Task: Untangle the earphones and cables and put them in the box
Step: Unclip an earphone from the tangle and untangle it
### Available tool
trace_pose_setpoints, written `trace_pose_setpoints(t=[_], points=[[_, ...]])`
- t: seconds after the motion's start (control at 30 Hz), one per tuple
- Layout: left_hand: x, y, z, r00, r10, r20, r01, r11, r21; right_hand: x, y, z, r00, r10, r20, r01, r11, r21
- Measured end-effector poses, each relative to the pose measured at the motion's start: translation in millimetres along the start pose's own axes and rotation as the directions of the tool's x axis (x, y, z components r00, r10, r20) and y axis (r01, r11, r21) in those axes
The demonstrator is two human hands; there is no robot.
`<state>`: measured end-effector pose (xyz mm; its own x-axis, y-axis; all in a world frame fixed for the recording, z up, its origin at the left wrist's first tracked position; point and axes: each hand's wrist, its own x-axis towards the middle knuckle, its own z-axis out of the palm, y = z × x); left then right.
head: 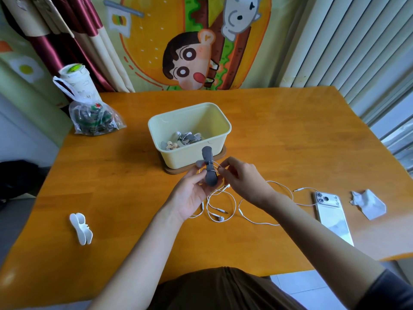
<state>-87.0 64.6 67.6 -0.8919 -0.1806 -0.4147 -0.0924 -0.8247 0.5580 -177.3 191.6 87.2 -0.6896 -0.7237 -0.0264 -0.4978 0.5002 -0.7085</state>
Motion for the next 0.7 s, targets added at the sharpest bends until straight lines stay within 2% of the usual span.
trace_pose_setpoints(t=[0.2, 0.4, 0.57, 0.7], points=[[-1.3, 1.7, 0.2, 0.999, -0.053, -0.001, 0.053, 0.996, -0.076, 0.6, 2.0, -3.2, 0.998, -0.067, -0.001, 0.067, 0.997, -0.041], [-1.6, -0.9, 1.3, 1.000, -0.019, -0.003, 0.019, 0.987, 0.159, -3.2, -0.2, -3.3, 0.993, -0.113, 0.027, 0.115, 0.991, -0.062], [-1.7, -1.9, -1.1, 0.999, -0.029, -0.044, 0.037, 0.981, 0.191, -2.7, 1.5, -9.2, 0.996, -0.085, -0.024, 0.083, 0.994, -0.078], [-1.2, -3.0, -0.8, 0.999, -0.048, -0.019, 0.050, 0.987, 0.155, -0.6, 2.1, -8.8, 0.999, -0.052, -0.003, 0.052, 0.997, -0.055]])
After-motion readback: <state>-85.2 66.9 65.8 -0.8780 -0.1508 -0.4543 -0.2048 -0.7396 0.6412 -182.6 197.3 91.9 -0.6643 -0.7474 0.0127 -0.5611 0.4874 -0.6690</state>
